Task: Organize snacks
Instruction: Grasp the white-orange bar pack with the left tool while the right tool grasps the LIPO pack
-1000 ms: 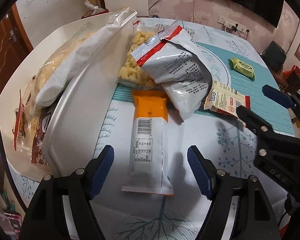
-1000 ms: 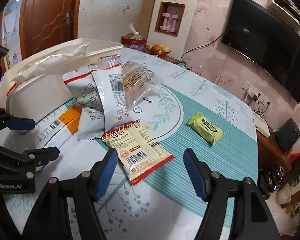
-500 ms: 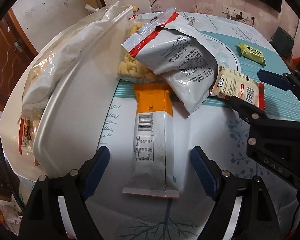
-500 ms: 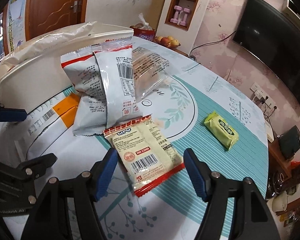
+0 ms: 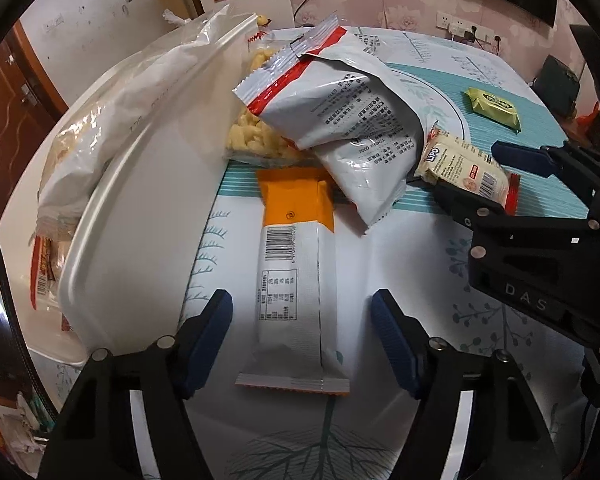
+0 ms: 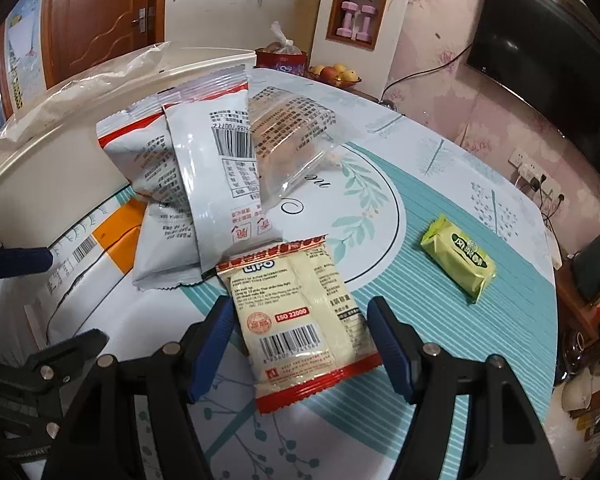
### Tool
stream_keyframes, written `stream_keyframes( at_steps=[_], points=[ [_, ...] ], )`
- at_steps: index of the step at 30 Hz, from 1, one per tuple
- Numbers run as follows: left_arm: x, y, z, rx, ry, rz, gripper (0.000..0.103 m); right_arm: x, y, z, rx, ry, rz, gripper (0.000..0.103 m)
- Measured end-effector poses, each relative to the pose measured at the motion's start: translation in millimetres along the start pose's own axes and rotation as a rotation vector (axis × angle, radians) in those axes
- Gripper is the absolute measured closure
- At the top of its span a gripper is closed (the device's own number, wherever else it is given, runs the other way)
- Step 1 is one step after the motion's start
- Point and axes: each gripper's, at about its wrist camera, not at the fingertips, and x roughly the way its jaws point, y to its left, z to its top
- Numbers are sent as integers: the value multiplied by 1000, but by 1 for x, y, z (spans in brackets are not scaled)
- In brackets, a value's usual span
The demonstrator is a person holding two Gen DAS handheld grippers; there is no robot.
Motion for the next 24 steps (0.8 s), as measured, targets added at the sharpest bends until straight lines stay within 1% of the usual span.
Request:
stream_keyframes(
  at_steps=[2,5,7,11,13,17,24],
  points=[
    [-3,1,-3,3,-1,-18,41,1,-2,1,17,10,7,34],
    [-4,2,-3,10,0,-34,45,1,-4,1,43,27,6,35],
    [-3,2,-3,9,3,-44,47,-1,-3,0,45,35,-3,37],
    [-5,-2,-3,40,-1,-69,62,-6,2,-3,38,45,-21,39],
    [-5,-6,-2,60,-5,-63,62,-10,3,-7,46,51,-20,42],
    [-5,-6,0,61,0,-75,63,-17,2,-14,93,64,-32,43],
    [-7,-5,-4,81,19,-89,64,-34,-9,-28,248,87,-57,45]
  ],
)
